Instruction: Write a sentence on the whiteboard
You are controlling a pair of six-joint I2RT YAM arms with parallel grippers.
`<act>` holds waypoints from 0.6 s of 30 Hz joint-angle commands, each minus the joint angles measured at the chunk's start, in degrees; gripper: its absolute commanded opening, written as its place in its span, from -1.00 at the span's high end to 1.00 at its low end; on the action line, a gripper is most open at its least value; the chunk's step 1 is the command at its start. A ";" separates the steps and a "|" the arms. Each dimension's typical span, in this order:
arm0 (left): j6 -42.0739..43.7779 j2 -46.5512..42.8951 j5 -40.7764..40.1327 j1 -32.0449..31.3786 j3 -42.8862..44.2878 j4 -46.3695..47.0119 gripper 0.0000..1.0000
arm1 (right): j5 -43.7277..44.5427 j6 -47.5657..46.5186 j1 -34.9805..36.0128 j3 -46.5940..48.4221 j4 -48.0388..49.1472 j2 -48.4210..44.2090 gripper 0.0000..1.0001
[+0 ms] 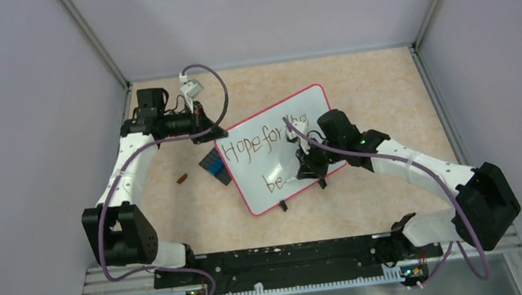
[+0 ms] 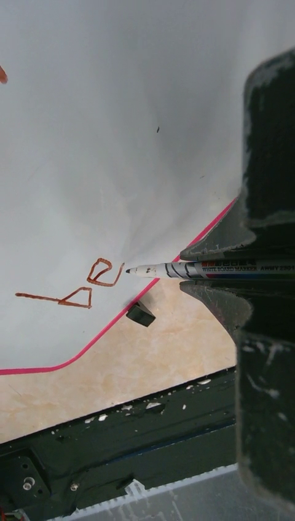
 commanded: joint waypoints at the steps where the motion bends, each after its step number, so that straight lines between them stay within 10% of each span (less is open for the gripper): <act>1: 2.16 0.22 -4.89 -1.14 -1.24 -1.71 1.00 | -1.56 -1.18 -0.65 2.95 -1.77 -4.11 1.00; 18: 2.16 0.03 -4.84 -1.14 -1.22 -1.89 1.00 | -2.54 1.28 -2.97 1.11 1.15 -5.37 1.00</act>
